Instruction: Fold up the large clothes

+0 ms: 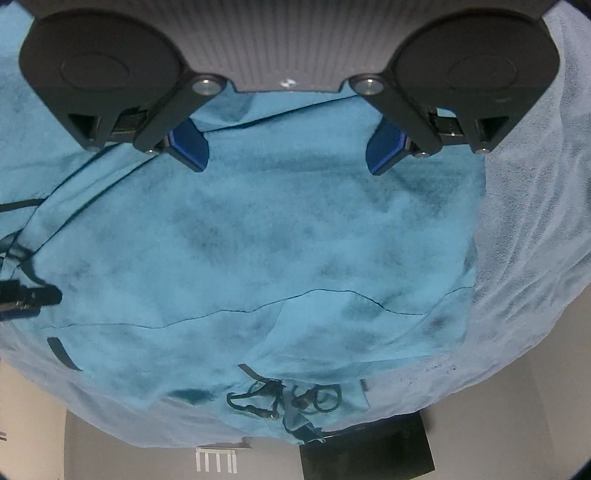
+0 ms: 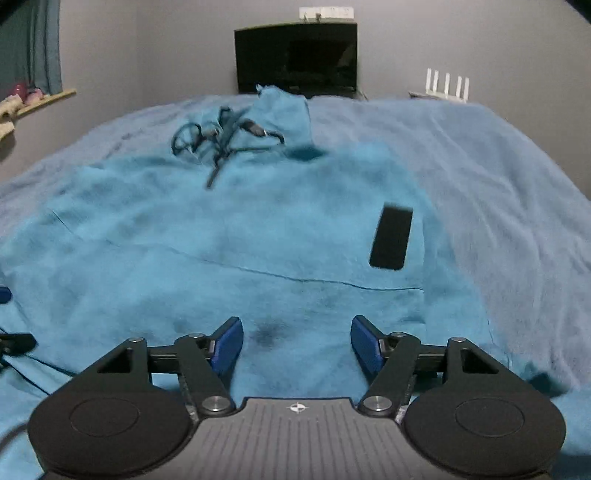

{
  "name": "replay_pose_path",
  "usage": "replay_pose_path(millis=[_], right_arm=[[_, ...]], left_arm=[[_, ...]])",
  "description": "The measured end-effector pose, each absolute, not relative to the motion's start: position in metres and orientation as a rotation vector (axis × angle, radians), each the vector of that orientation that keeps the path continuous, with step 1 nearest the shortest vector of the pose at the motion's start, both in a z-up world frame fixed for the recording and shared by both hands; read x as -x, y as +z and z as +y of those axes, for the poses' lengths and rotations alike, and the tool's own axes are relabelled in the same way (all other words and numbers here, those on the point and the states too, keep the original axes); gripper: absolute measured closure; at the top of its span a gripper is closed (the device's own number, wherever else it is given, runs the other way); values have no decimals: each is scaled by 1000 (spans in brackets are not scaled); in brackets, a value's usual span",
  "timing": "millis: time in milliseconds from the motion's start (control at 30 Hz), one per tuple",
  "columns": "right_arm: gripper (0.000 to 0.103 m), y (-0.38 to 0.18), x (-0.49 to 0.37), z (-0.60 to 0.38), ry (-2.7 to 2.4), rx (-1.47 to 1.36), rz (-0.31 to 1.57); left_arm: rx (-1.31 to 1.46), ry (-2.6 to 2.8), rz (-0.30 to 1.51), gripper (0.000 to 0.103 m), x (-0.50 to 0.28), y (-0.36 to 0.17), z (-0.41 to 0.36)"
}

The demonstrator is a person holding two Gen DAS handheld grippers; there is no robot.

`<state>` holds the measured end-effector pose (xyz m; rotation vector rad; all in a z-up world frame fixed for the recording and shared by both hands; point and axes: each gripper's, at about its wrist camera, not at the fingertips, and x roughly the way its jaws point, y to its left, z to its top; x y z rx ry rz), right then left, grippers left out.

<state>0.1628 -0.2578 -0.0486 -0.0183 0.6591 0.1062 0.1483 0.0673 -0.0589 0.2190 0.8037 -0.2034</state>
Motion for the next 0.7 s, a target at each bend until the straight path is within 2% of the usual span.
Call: replay_pose_path(millis=[67, 133, 233, 333, 433, 533, 600, 700], right_arm=[[28, -54, -163, -250, 102, 57, 649], [14, -59, -157, -241, 102, 122, 640], [9, -63, -150, -229, 101, 198, 636], [3, -61, -142, -229, 83, 203, 627], [1, -58, -134, -235, 63, 194, 622], [1, -51, -121, -236, 34, 209, 593], [1, -42, -109, -235, 25, 216, 549], [1, -17, -81, -236, 66, 199, 453]], left_arm=[[-216, -203, 803, 9, -148, -58, 68], [-210, -200, 802, 8, -147, -60, 69], [-210, -194, 791, 8, -142, -57, 72], [-242, -156, 694, 8, -132, -44, 70], [-277, -113, 507, 8, -101, -13, 68], [-283, -114, 398, 7, -72, 18, 66], [-270, -152, 392, 7, -56, 38, 63], [-225, -290, 538, 4, -42, 58, 61]])
